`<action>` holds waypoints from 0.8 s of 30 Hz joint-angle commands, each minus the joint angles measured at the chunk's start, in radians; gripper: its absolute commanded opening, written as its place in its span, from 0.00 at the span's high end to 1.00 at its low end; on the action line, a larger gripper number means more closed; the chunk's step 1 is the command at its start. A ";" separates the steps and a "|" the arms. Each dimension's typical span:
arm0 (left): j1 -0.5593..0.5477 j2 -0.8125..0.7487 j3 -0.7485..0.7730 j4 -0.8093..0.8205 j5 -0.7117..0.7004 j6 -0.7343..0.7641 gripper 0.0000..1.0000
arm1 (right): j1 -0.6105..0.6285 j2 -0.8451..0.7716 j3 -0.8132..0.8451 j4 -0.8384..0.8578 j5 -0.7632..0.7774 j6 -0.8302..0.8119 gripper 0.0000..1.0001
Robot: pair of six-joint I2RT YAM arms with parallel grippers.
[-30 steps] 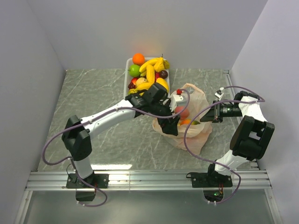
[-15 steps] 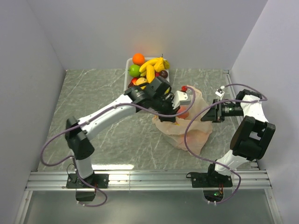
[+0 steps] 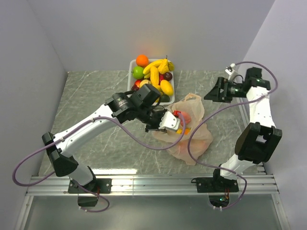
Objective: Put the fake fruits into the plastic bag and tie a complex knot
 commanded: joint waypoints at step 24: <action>-0.051 -0.062 -0.162 0.026 -0.026 0.177 1.00 | 0.232 0.403 0.217 0.105 0.030 0.335 0.27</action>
